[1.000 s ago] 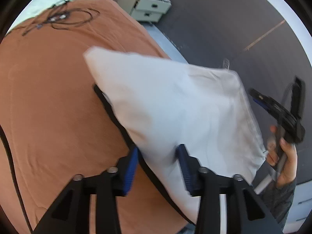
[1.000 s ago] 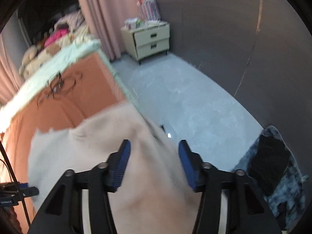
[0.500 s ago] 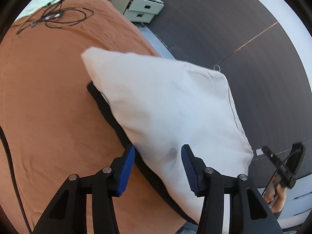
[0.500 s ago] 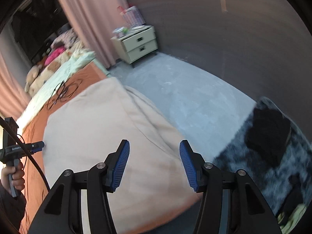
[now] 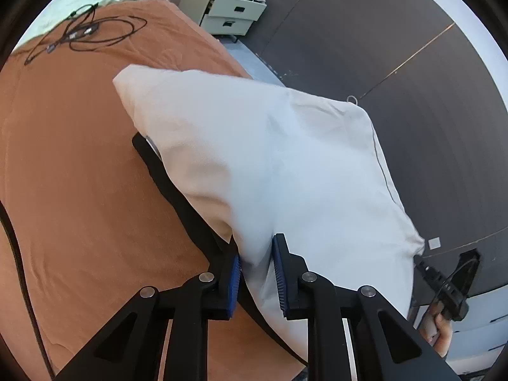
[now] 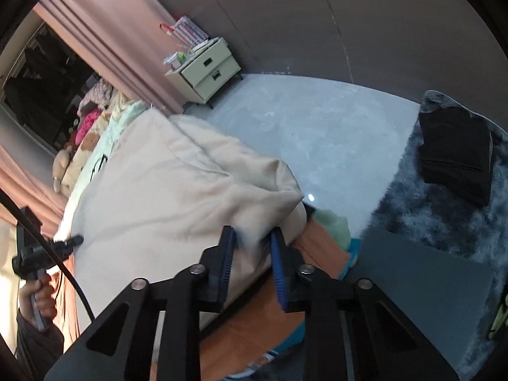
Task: Fold large clothes
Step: 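Lower the bundle with both tools onto the folded black garment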
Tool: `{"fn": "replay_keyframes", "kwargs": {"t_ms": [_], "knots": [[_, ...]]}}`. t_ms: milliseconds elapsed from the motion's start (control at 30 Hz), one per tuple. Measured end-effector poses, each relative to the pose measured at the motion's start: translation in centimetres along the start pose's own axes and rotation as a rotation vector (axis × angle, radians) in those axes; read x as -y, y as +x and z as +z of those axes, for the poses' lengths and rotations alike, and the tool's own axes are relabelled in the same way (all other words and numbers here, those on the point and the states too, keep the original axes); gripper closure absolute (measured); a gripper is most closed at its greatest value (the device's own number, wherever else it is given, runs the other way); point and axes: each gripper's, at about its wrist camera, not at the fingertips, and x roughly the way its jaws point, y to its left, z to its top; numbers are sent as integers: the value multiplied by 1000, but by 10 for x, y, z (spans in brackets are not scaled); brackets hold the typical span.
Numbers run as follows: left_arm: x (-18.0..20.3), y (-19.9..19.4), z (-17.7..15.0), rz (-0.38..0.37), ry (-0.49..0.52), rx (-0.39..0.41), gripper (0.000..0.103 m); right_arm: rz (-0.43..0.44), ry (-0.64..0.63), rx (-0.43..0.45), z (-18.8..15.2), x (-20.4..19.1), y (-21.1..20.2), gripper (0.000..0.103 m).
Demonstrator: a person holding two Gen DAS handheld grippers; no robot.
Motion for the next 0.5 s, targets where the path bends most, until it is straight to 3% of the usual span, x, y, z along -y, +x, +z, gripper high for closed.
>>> {"fn": "replay_keyframes", "kwargs": {"t_ms": [200,500], "knots": [[12,5,9,44,32,26,82,-45,10,49,35,-2,1,98],[21,-6,1,66,85,32,72,-114,40,57,38,-2,1,98]]}}
